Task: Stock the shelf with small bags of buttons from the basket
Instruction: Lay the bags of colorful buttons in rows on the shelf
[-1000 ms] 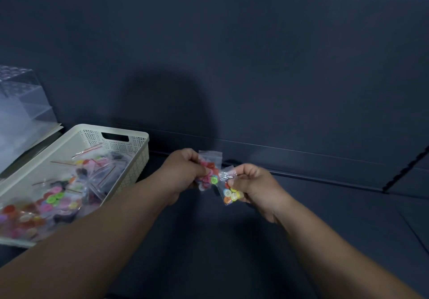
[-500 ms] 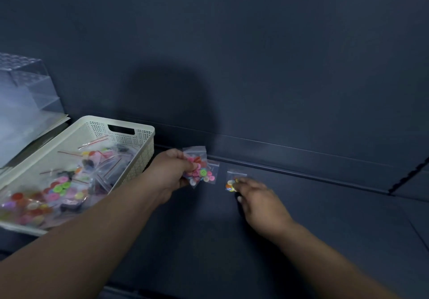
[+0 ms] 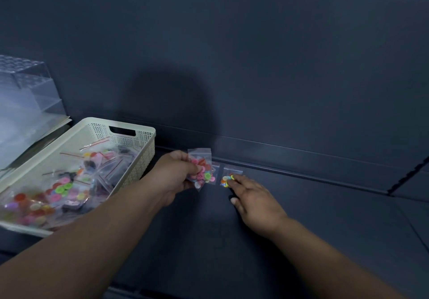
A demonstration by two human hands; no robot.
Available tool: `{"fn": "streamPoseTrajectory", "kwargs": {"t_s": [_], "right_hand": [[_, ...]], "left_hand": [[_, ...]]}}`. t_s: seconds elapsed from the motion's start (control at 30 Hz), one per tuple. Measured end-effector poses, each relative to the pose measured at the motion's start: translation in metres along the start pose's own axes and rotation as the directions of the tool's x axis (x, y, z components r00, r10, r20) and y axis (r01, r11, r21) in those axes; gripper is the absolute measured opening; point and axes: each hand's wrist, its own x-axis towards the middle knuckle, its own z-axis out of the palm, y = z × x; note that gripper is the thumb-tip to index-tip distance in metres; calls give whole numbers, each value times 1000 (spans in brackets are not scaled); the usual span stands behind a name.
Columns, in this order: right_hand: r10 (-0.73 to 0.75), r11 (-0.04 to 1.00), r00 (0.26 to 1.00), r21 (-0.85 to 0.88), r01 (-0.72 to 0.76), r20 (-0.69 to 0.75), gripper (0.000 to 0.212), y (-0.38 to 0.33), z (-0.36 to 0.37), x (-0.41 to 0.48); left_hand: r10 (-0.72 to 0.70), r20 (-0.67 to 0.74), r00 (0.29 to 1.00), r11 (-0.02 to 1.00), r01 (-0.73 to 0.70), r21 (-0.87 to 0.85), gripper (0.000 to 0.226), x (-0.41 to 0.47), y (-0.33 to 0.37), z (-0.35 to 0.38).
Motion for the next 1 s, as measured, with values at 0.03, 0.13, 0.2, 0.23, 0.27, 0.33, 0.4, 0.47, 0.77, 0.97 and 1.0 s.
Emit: {"fn": "streamPoseTrajectory", "kwargs": {"t_s": [0.03, 0.13, 0.2, 0.23, 0.27, 0.33, 0.4, 0.47, 0.77, 0.97, 1.0], "right_hand": [[-10, 1000, 1000, 9, 10, -2, 52, 0, -1, 0], [-18, 996, 996, 85, 26, -88, 47, -4, -7, -1], [75, 959, 976, 284, -14, -203, 38, -12, -14, 0], [173, 884, 959, 465, -51, -224, 30, -18, -18, 2], [277, 735, 945, 672, -92, -174, 22, -24, -25, 3], [352, 334, 935, 929, -158, 32, 15, -34, -38, 6], [350, 142, 924, 966, -217, 156, 14, -36, -45, 5], [386, 54, 900, 969, -240, 202, 17, -32, -48, 2], [605, 136, 770, 927, -351, 203, 20, 23, -54, -14], [635, 440, 770, 791, -425, 60, 23, 46, -39, -10], [625, 577, 780, 682, -450, -13, 32, 46, -38, -12]], "left_hand": [[-1, 4, 1000, 1000, 1, 3, 16, -1, 1, 0], [2, 17, 1000, 1000, -3, 20, 17, -2, 3, 4], [-1, 41, 999, 1000, 1, 19, 18, -3, 4, 8], [-1, 54, 999, 1000, 0, 18, 18, -5, 5, 11], [2, 69, 998, 1000, -4, 21, 19, -6, 6, 15], [7, 108, 994, 999, -11, 36, 19, -8, 6, 23], [9, 152, 988, 998, -18, 61, 18, -11, 6, 31], [3, 166, 986, 995, -19, 97, 18, -12, 6, 37], [-54, 63, 997, 993, 47, 106, 17, -6, 1, 42], [-52, 61, 997, 993, 45, 113, 19, -5, -3, 50], [-52, 60, 997, 992, 44, 117, 18, -5, -4, 51]]}}
